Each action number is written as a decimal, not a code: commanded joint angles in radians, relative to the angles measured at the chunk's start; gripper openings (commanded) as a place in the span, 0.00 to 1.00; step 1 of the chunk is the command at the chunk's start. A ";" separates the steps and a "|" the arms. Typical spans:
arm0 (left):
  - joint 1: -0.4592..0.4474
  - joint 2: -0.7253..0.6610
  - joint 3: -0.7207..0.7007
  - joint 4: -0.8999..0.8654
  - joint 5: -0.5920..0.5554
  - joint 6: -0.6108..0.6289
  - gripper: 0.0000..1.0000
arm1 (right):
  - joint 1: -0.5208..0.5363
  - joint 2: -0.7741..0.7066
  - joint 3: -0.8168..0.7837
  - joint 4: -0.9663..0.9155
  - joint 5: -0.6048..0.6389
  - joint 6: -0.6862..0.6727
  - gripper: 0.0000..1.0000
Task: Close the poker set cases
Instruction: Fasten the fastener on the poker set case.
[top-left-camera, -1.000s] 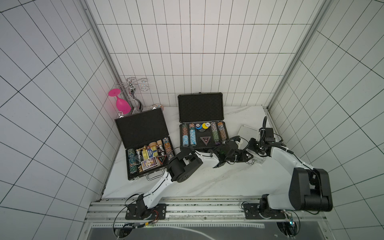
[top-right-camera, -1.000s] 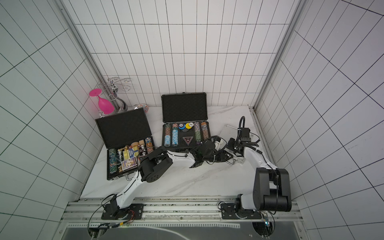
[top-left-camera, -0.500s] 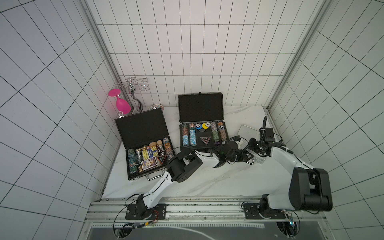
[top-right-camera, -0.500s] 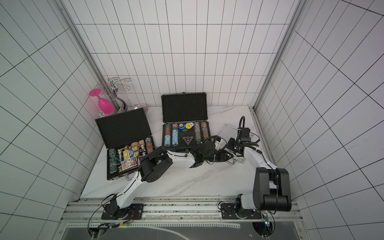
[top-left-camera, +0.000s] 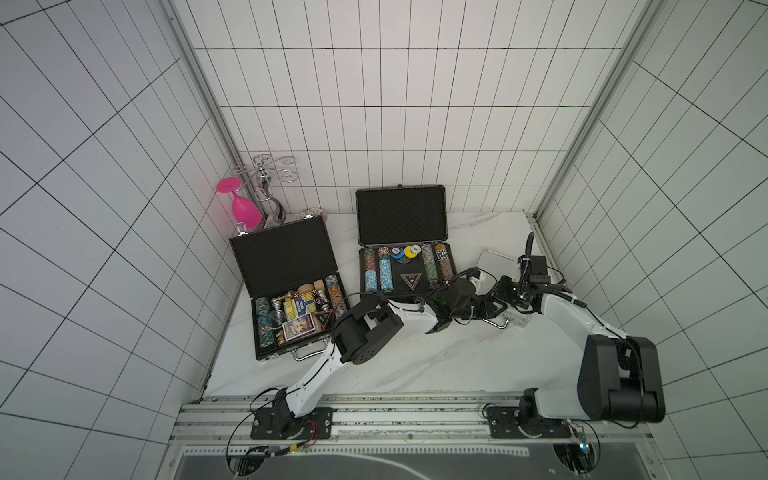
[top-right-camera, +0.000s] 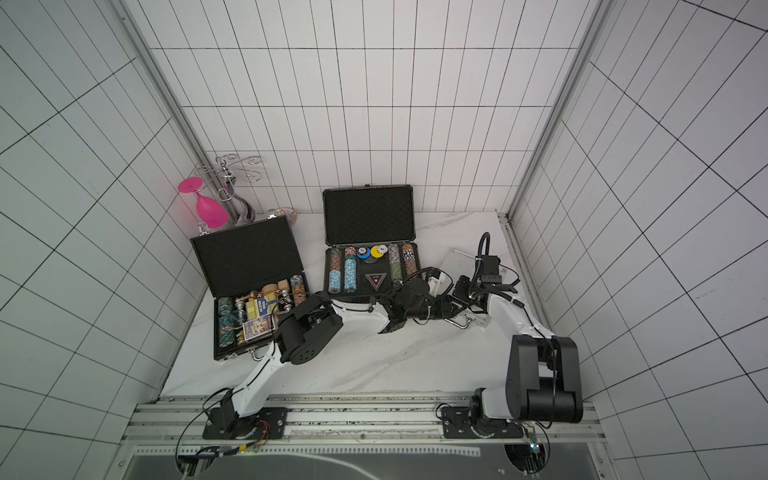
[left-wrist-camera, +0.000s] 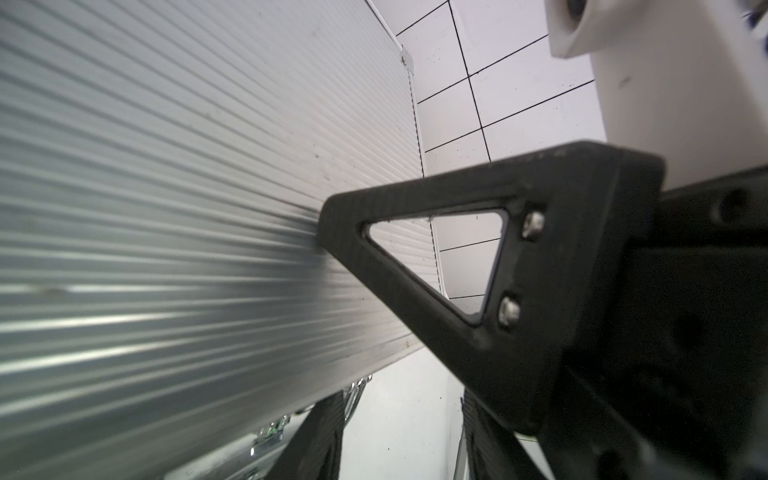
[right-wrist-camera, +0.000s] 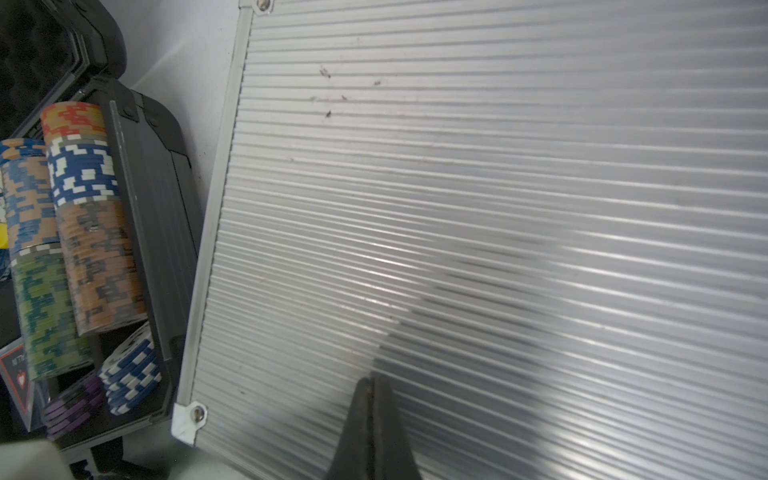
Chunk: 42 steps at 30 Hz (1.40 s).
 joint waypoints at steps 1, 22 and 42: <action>0.025 -0.067 -0.011 0.077 -0.077 0.026 0.46 | 0.001 0.065 -0.086 -0.247 -0.016 0.009 0.00; 0.006 -0.163 -0.135 -0.187 -0.067 0.161 0.23 | 0.002 0.054 -0.086 -0.239 -0.020 0.019 0.00; -0.027 -0.011 0.072 -0.414 -0.087 0.234 0.00 | 0.005 0.057 -0.071 -0.239 -0.022 0.021 0.00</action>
